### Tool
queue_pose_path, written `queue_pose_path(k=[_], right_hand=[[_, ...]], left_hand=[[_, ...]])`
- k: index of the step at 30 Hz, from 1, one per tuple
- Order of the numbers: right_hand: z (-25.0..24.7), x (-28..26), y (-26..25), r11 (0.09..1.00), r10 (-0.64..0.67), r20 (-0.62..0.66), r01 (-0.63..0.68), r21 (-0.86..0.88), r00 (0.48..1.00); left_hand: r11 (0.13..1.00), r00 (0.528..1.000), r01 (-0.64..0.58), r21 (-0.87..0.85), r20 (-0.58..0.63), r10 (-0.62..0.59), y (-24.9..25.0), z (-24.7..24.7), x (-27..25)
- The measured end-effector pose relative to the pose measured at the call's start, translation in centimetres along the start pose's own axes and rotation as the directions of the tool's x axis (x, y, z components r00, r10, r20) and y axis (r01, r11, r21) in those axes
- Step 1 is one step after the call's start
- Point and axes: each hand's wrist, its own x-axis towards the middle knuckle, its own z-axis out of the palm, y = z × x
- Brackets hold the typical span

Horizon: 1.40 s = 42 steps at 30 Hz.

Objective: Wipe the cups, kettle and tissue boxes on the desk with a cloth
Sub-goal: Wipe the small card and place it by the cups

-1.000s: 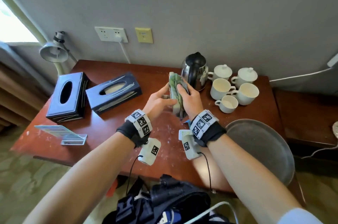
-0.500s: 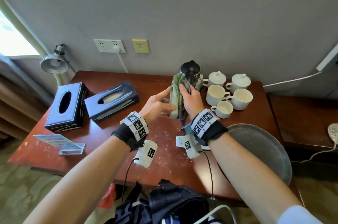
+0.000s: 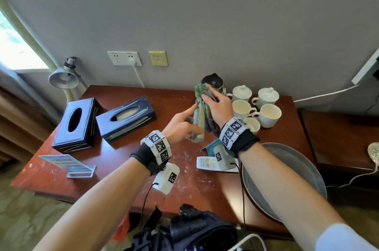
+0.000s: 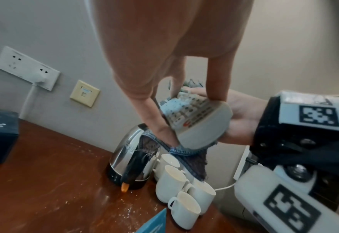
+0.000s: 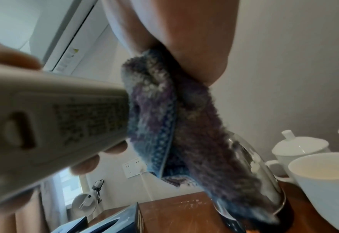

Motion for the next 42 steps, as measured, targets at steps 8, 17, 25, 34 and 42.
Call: queue_pose_path(k=[8,17,25,34,42], right_hand=[[-0.8,-3.9,0.4,0.992,-0.089,0.216,0.107,-0.07,0.972],[-1.0,0.2,-1.1,0.996,-0.048,0.042,0.051,-0.071,0.998],[-1.1,-5.0,0.6,0.995,-0.036,0.175,0.018,0.103,0.984],[-0.4,-4.3,0.3,0.957,0.113,0.088,-0.132,0.258,0.99],[0.1,-5.1,0.6,0.876,0.191,0.154,-0.239,0.42,0.969]], left_hand=[[0.991,0.997,-0.046,-0.125,-0.07,0.037,0.4,-0.9,0.1],[0.996,1.0,-0.018,-0.093,-0.004,0.018,0.0,0.5,-0.5],[0.982,0.994,-0.054,-0.182,-0.101,0.036,0.4,-0.8,0.1],[0.961,0.996,-0.063,-0.27,-0.077,0.044,0.4,-0.4,-0.1],[0.951,0.956,-0.13,-0.279,-0.289,0.046,-0.1,-0.8,0.8]])
